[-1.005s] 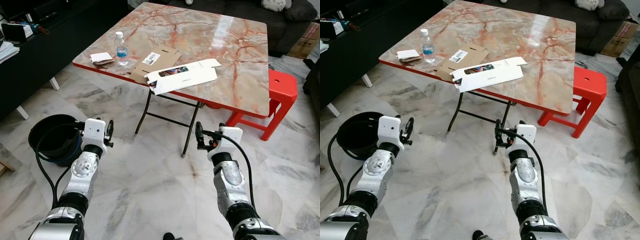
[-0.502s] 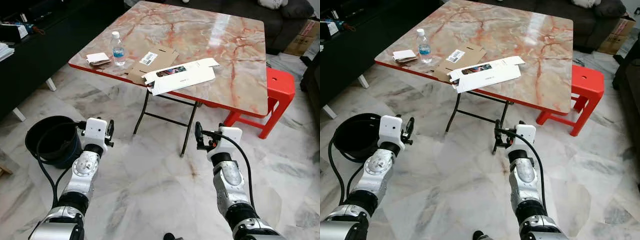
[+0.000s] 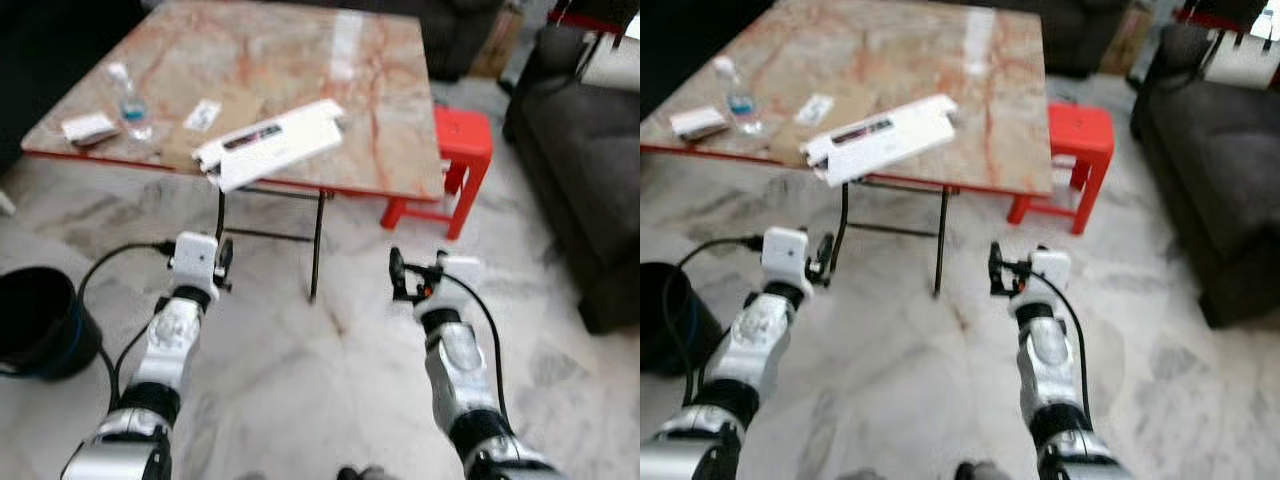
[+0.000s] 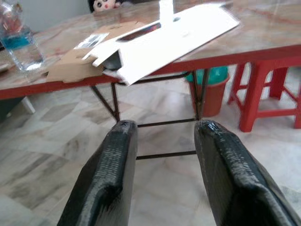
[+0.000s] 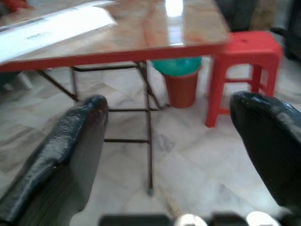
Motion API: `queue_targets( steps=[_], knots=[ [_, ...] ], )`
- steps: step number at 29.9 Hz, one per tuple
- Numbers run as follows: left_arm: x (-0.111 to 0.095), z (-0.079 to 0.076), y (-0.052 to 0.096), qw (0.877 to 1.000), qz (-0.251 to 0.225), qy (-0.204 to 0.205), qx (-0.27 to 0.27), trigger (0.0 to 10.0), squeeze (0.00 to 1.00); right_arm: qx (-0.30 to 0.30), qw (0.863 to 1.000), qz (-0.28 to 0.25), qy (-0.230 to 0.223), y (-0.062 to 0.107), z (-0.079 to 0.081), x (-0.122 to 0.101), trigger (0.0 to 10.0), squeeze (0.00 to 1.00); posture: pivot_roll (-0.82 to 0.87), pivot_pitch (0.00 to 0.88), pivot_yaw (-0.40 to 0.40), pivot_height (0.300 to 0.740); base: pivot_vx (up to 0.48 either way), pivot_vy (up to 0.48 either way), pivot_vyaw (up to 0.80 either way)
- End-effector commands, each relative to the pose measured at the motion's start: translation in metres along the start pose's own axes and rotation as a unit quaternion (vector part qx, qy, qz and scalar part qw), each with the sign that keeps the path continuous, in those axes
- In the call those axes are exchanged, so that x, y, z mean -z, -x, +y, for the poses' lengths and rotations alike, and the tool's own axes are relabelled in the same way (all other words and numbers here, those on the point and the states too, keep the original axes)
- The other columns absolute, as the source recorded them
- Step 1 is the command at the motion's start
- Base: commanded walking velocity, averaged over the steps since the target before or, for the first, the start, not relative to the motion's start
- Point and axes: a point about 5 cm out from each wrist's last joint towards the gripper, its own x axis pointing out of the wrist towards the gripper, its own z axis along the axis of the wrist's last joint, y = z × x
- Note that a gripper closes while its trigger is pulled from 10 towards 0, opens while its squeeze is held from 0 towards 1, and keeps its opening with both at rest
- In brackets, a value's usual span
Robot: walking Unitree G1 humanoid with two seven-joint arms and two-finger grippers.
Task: Picking trash to rubbish bin
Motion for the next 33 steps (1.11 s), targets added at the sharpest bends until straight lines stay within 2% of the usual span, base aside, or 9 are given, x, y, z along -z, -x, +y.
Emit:
queue_targets(
  steps=[1,14,18,23,25,33],
  knots=[
    [-0.0003,0.0036,0.0007,1.0,-0.001,-0.001,-0.003,10.0,0.0,-0.001,1.0,-0.005,-0.005,-0.0021,0.0025,-0.0027,10.0,0.0,0.16,0.147,-0.028,0.74,0.0,0.0,0.0],
    [0.0028,0.0041,0.0017,1.0,0.01,0.013,-0.013,10.0,0.0,-0.013,1.0,-0.005,0.003,-0.0021,0.0068,-0.0022,10.0,0.0,0.16,0.146,-0.026,0.74,0.018,0.0,0.0],
    [0.0039,0.0028,0.0022,1.0,0.012,0.019,-0.017,10.0,0.0,-0.023,0.999,-0.003,0.022,-0.0021,0.0093,-0.002,10.0,0.0,0.16,0.146,-0.026,0.74,0.296,0.0,0.2],
    [0.0037,0.0012,0.0019,1.0,0.012,0.021,-0.016,10.0,0.0,-0.022,1.0,-0.004,0.019,-0.0016,0.0095,-0.0014,10.0,0.0,0.16,0.148,-0.028,0.74,0.405,0.0,0.65],
    [0.0035,0.0006,0.0017,1.0,0.012,0.022,-0.016,10.0,0.0,-0.021,1.0,-0.002,0.009,-0.0016,0.0089,-0.001,10.0,0.0,0.16,0.149,-0.028,0.74,0.439,0.0,0.0],
    [0.0027,0.0005,0.0012,1.0,0.011,0.024,-0.016,10.0,0.0,-0.023,1.0,-0.001,0.015,-0.0015,0.0094,-0.0009,10.0,0.0,0.17,0.149,-0.029,0.74,0.439,0.0,0.0]
  ],
)
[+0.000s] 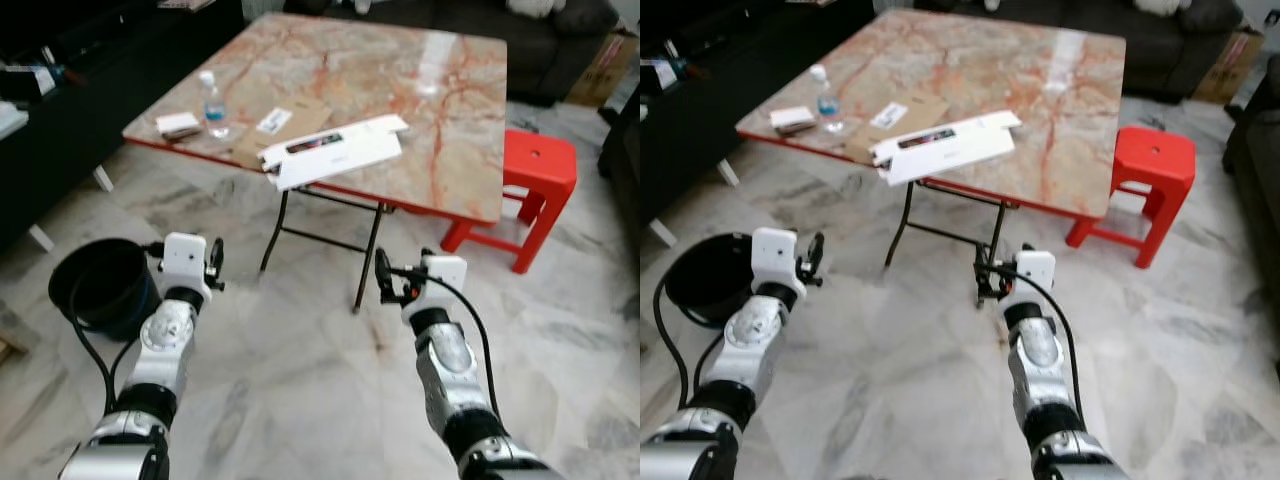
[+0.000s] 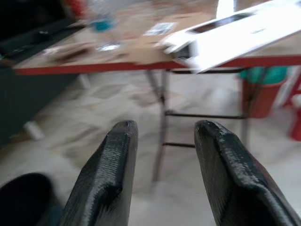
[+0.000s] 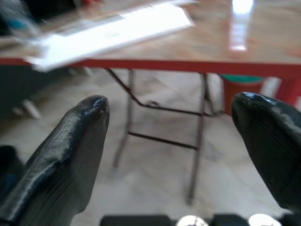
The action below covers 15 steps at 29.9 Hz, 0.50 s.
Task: Picking trash to rubbish bin
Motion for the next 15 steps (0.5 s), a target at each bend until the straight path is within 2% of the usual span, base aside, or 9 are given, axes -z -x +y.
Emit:
queue_targets(
  steps=[1,13,15],
  knots=[
    [-0.0022,0.0104,0.0001,1.0,-0.002,-0.009,-0.012,10.0,0.0,-0.008,1.0,-0.009,-0.004,-0.0034,0.0073,-0.0039,10.0,0.0,0.17,0.149,-0.029,0.74,0.439,0.0,0.0],
    [-0.0038,0.0113,-0.0007,1.0,-0.005,-0.008,-0.014,10.0,0.0,-0.016,1.0,-0.013,0.003,-0.0039,0.0091,-0.0053,10.0,0.0,0.17,0.15,-0.031,0.74,0.438,0.0,0.0],
    [-0.0041,0.0112,-0.0008,1.0,-0.006,-0.008,-0.014,10.0,0.0,-0.016,1.0,-0.016,0.003,-0.0036,0.0096,-0.0058,10.0,0.0,0.17,0.149,-0.031,0.74,0.439,0.0,0.8]
  ],
)
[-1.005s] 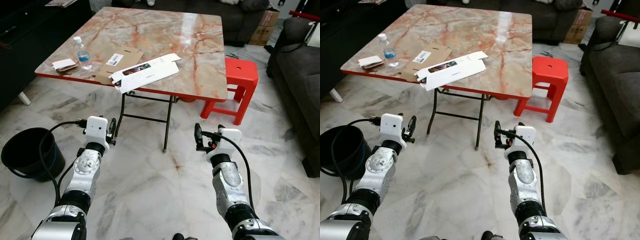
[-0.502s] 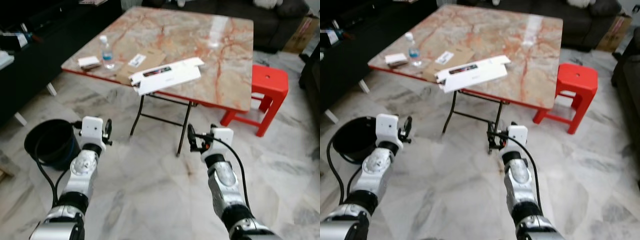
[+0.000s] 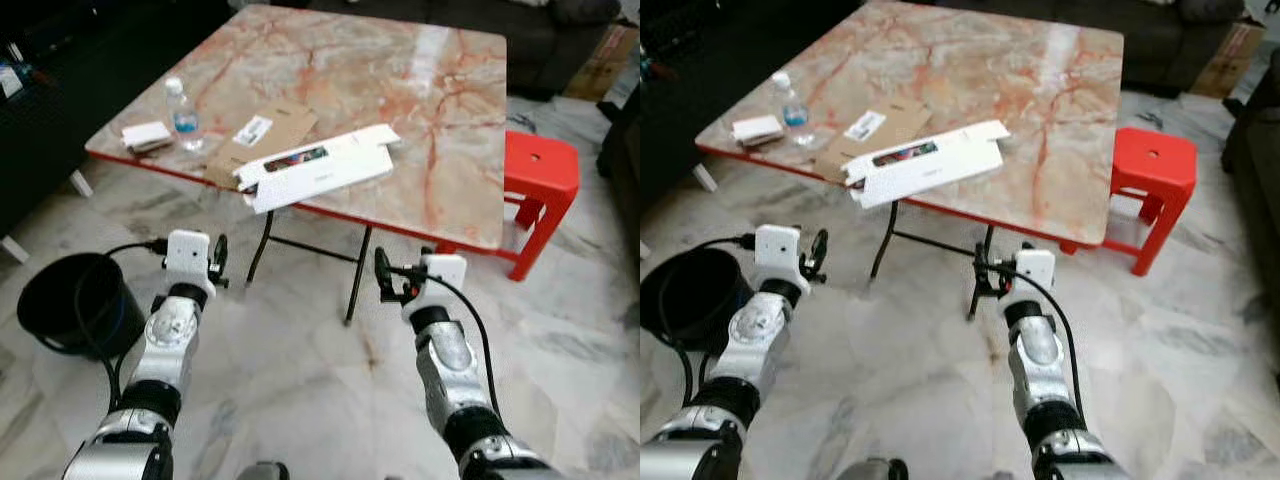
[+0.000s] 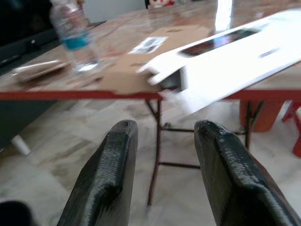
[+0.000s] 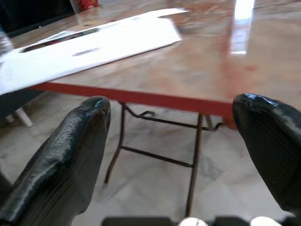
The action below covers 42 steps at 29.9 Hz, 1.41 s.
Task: Picking trash to rubbish bin
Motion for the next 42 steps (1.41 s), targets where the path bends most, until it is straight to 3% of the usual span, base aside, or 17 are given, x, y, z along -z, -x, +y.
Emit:
queue_targets(
  steps=[1,24,30,32,38,39,40,41,42],
  knots=[
    [0.002,0.003,0.002,1.0,0.006,-0.002,-0.003,10.0,0.0,-0.001,1.0,-0.008,0.004,-0.001,0.0,-0.003,10.0,0.0,0.17,0.149,-0.031,0.74,0.439,0.0,0.8],
    [-0.007,-0.003,0.001,1.0,-0.022,0.006,0.005,10.0,0.0,-0.005,1.0,-0.026,-0.013,-0.002,0.002,-0.008,10.0,0.0,0.17,0.129,-0.032,0.74,0.437,0.0,0.09],
    [-0.013,-0.007,0.0,0.999,-0.045,0.019,0.01,10.0,0.0,-0.005,1.0,-0.027,-0.014,-0.002,0.002,-0.008,10.0,0.0,0.17,0.123,-0.031,0.74,0.27,0.0,0.0],
    [-0.025,-0.014,-0.002,0.996,-0.073,0.032,0.027,10.0,0.0,-0.004,0.999,-0.027,-0.016,-0.001,0.001,-0.007,10.0,0.0,0.17,0.117,-0.029,0.74,0.0,0.0,0.0],
    [-0.033,-0.012,-0.005,0.994,-0.078,0.069,0.021,10.0,0.0,-0.004,0.999,-0.027,-0.018,-0.001,0.002,-0.006,10.0,0.0,0.17,0.116,-0.029,0.74,0.0,0.0,0.0],
    [-0.033,-0.009,-0.006,0.994,-0.078,0.07,0.014,10.0,0.46,-0.004,0.999,-0.027,-0.018,-0.001,0.002,-0.006,10.0,0.0,0.17,0.118,-0.029,0.74,0.0,0.0,0.0],
    [-0.033,-0.009,-0.006,0.994,-0.078,0.07,0.014,10.0,0.46,-0.004,0.999,-0.027,-0.018,-0.001,0.002,-0.006,10.0,0.0,0.17,0.118,-0.029,0.74,0.0,0.0,0.0],
    [-0.033,-0.005,-0.006,0.994,-0.077,0.081,0.006,10.0,1.0,-0.004,0.999,-0.026,-0.018,-0.001,0.003,-0.006,10.0,0.0,0.17,0.118,-0.029,0.74,0.0,0.0,0.0],
    [-0.034,-0.002,-0.006,0.993,-0.075,0.09,0.0,10.0,1.0,-0.004,0.999,-0.026,-0.019,-0.001,0.003,-0.006,10.0,0.0,0.17,0.127,-0.027,0.74,0.0,0.0,0.0]
  ],
)
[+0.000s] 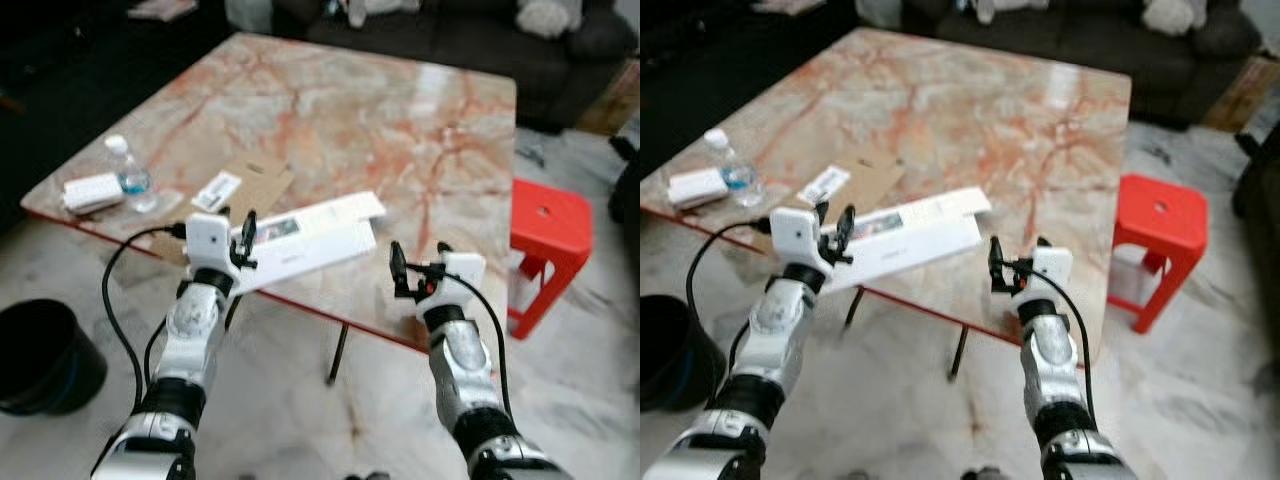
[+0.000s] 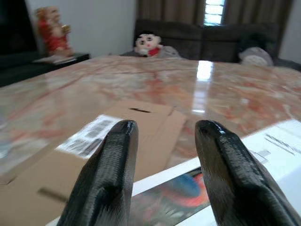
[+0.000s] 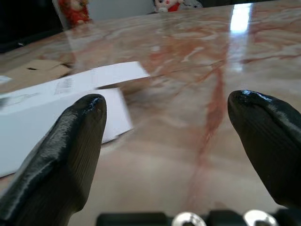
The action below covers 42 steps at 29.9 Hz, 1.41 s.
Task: Picking trash to rubbish bin
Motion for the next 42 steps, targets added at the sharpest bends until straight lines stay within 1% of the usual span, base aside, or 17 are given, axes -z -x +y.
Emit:
queue_targets(
  steps=[1,2,4,6,8,9,10,14,17,18,22,24,29,30,31,37,42],
  knots=[
    [-0.005,0.01,-0.001,1.0,-0.002,0.012,-0.015,10.0,1.0,0.004,1.0,0.0,0.0,0.001,-0.002,0.001,10.0,0.0,0.17,0.127,-0.027,0.74,0.0,0.0,0.0],
    [-0.005,0.012,-0.001,1.0,-0.002,0.014,-0.018,10.0,1.0,0.004,1.0,0.0,-0.001,0.001,-0.002,0.001,10.0,0.0,0.17,0.127,-0.027,0.74,0.0,0.0,0.0],
    [-0.008,0.018,-0.001,0.999,0.001,0.043,-0.027,10.0,1.0,0.007,1.0,0.001,-0.001,0.003,-0.003,0.002,10.0,0.0,0.17,0.136,-0.025,0.74,0.0,0.0,0.0],
    [-0.008,0.019,-0.001,0.998,0.002,0.049,-0.028,10.0,1.0,0.007,1.0,0.001,-0.002,0.003,-0.003,0.002,10.0,0.0,0.17,0.136,-0.025,0.74,0.0,0.0,0.0],
    [-0.007,0.024,-0.001,0.997,0.009,0.066,-0.041,10.0,1.0,0.008,1.0,0.002,-0.002,0.003,-0.003,0.002,10.0,0.0,0.18,0.139,-0.023,0.74,0.0,0.0,0.0],
    [-0.005,0.029,0.0,0.994,0.016,0.089,-0.054,10.0,1.0,0.008,1.0,0.002,-0.003,0.004,-0.003,0.003,10.0,0.0,0.18,0.139,-0.023,0.74,0.0,0.0,0.0],
    [-0.003,0.032,0.001,0.993,0.023,0.097,-0.059,10.0,1.0,0.009,1.0,0.003,-0.003,0.004,-0.003,0.003,10.0,0.0,0.18,0.139,-0.023,0.74,0.0,0.0,0.0],
    [0.001,0.037,0.003,0.991,0.034,0.109,-0.068,10.0,1.0,0.009,1.0,0.003,-0.004,0.004,-0.002,0.004,10.0,0.0,0.18,0.151,-0.023,0.74,0.0,0.0,0.0],
    [0.007,0.045,0.007,0.987,0.052,0.128,-0.083,10.0,1.0,0.007,1.0,0.003,-0.004,0.004,-0.002,0.004,10.0,0.0,0.18,0.155,-0.024,0.74,0.0,0.0,0.0],
    [0.009,0.047,0.008,0.984,0.057,0.144,-0.087,10.0,1.0,0.007,1.0,0.003,-0.004,0.004,-0.002,0.003,10.0,0.0,0.18,0.157,-0.026,0.74,0.0,0.0,0.0],
    [0.016,0.045,0.013,0.979,0.075,0.172,-0.075,10.0,1.0,0.008,1.0,0.002,-0.003,0.004,-0.003,0.003,10.0,0.0,0.18,0.16,-0.028,0.74,0.0,0.0,0.0],
    [0.023,0.044,0.018,0.975,0.086,0.19,-0.071,10.0,1.0,0.008,1.0,0.002,-0.002,0.004,-0.004,0.003,10.0,0.0,0.18,0.16,-0.029,0.74,0.0,0.0,0.0],
    [0.034,0.042,0.026,0.971,0.114,0.198,-0.066,10.0,1.0,0.009,1.0,0.003,-0.002,0.004,-0.004,0.003,10.0,0.0,0.18,0.16,-0.029,0.74,0.0,0.0,0.0],
    [0.039,0.039,0.028,0.969,0.128,0.202,-0.061,10.0,0.85,0.008,1.0,0.004,-0.002,0.004,-0.003,0.003,10.0,0.0,0.18,0.162,-0.032,0.74,0.0,0.0,0.0],
    [0.04,0.038,0.029,0.969,0.132,0.201,-0.06,10.0,0.0,0.007,1.0,0.004,-0.002,0.004,-0.003,0.003,10.0,0.0,0.18,0.161,-0.034,0.74,0.0,0.0,0.0],
    [0.045,0.037,0.029,0.966,0.142,0.205,-0.063,10.0,0.0,0.005,1.0,0.004,0.0,0.004,-0.003,0.003,10.0,0.0,0.17,0.16,-0.035,0.74,0.0,0.0,0.0],
    [0.044,0.038,0.026,0.968,0.14,0.197,-0.069,10.0,0.0,0.005,1.0,0.006,0.002,0.005,-0.004,0.004,10.0,0.0,0.17,0.154,-0.036,0.74,0.0,0.0,0.0]
  ],
)
